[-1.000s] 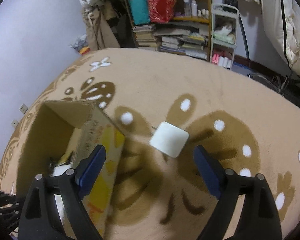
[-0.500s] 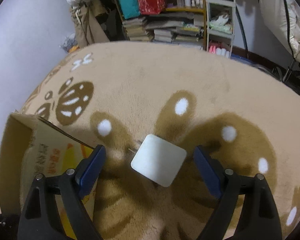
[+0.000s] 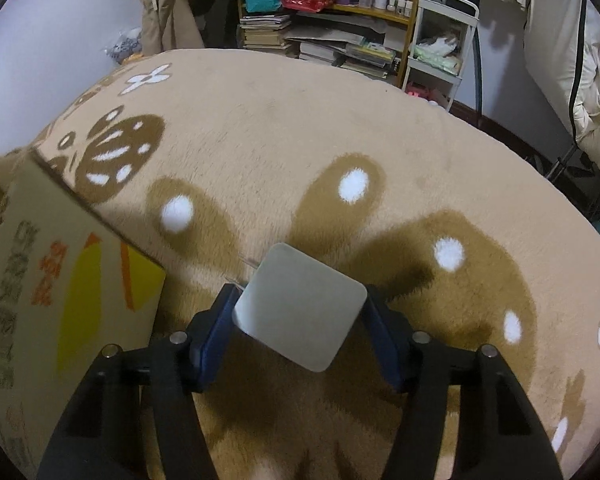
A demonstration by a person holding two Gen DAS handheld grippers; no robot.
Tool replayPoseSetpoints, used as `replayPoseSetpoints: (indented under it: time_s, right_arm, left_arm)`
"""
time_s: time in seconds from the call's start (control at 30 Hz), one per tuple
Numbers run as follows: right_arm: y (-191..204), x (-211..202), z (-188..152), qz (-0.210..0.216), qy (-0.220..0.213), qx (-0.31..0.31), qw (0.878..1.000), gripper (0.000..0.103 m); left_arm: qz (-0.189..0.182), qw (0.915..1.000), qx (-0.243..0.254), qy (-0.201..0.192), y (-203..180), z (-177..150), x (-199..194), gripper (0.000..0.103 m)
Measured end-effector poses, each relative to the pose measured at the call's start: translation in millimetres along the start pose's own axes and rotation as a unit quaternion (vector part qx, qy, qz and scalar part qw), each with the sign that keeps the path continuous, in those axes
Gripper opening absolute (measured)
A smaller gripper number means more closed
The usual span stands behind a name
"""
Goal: Organize rigid objects
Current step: 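Carry the white cube charger into the box and open the right gripper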
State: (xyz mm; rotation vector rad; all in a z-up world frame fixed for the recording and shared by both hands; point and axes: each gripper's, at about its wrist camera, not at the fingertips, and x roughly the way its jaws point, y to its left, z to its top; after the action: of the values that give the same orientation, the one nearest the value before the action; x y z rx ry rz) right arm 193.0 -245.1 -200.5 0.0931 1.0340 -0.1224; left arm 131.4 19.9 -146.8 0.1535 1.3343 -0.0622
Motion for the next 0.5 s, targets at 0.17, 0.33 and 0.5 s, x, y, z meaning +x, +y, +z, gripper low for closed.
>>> replayPoseSetpoints:
  time_s: [0.17,0.33,0.5]
  right_arm:
    - [-3.0,-27.2,-5.3,0.015,-0.018,-0.005,1.000,0.066]
    - [-2.7,-60.5,-8.3,0.033,-0.038,-0.009,0.999,0.066]
    - [5.9,-96.7,-8.2,0.059,-0.068,-0.021,0.996,0.066]
  left_arm:
    - [0.001,1.0000,0.001,0.000,-0.5,-0.2,0.0,0.015]
    - [0.001,1.0000,0.000,-0.001,-0.2,-0.1,-1.3,0.015]
    - [0.002,1.0000,0.001,-0.003,-0.5,-0.4,-3.0,0.015]
